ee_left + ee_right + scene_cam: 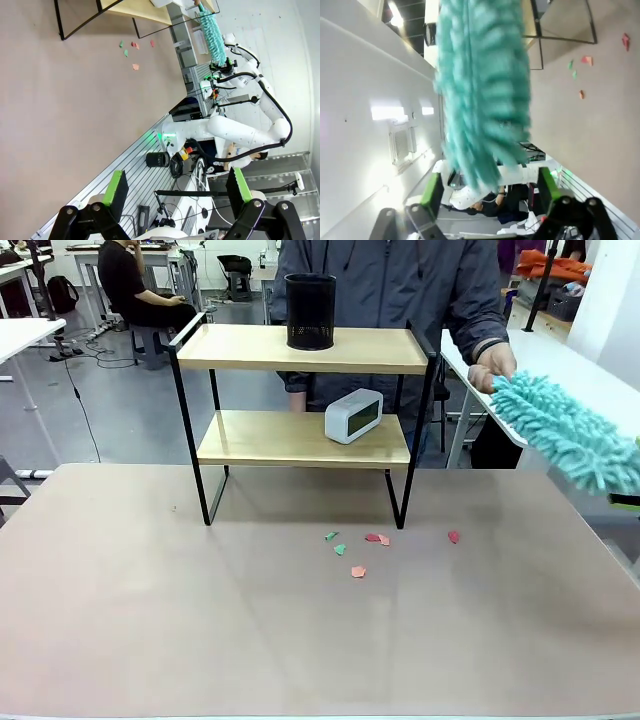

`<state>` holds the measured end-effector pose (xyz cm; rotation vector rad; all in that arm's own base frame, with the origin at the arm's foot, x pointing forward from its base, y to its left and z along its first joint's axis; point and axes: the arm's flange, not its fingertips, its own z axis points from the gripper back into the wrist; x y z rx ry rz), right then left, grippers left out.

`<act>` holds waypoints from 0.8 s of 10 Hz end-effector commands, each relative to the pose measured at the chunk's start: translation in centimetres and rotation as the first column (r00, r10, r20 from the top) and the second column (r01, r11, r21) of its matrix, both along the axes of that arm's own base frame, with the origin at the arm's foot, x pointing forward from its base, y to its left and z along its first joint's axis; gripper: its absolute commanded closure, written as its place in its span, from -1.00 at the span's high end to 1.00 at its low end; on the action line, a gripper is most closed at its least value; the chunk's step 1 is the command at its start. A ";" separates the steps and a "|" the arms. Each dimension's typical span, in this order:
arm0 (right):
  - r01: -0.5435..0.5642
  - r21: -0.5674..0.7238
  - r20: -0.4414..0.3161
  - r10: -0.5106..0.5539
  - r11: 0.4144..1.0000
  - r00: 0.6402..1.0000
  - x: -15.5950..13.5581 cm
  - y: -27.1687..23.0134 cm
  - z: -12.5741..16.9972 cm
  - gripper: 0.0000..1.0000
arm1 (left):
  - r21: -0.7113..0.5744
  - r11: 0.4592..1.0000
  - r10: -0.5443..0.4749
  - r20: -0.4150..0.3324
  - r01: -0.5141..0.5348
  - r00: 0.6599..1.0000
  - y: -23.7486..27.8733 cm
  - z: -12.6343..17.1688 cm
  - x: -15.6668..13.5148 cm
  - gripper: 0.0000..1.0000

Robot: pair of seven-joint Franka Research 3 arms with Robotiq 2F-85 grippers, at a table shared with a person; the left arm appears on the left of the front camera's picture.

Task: Clean the shelf.
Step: Hand the Duster back to the human.

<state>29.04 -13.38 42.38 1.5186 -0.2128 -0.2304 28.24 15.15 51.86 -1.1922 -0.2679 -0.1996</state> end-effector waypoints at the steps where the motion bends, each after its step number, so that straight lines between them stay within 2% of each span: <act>1: -0.058 -0.023 0.056 0.059 0.998 0.997 -2.9 5.0 0.9 1.00 | 0.007 1.000 -0.014 0.015 0.013 1.000 0.3 -0.2 -0.3 1.00; 3: -0.192 -0.060 0.065 0.196 0.980 0.979 -3.2 8.2 2.5 1.00 | 0.007 1.000 -0.014 0.015 0.013 1.000 0.3 -0.2 -0.3 1.00; 5: -0.358 -0.134 0.053 0.368 0.924 0.928 -1.0 14.5 3.9 1.00 | 0.000 1.000 0.000 0.000 0.000 1.000 0.0 0.0 0.0 1.00; 6: -0.416 -0.146 0.049 0.427 0.898 0.903 0.5 17.7 4.0 1.00 | -0.074 0.991 -0.110 -0.016 0.109 0.994 -1.7 1.4 -0.7 1.00; 7: -0.409 -0.181 0.030 0.421 0.894 0.907 2.0 20.4 3.7 1.00 | -0.073 0.968 -0.243 -0.059 0.239 0.968 -4.9 0.8 -1.0 1.00; 8: -0.441 -0.145 0.060 0.453 0.885 0.889 2.7 22.5 3.5 1.00 | -0.072 0.945 -0.324 -0.096 0.318 0.941 -8.8 -0.3 -1.2 1.00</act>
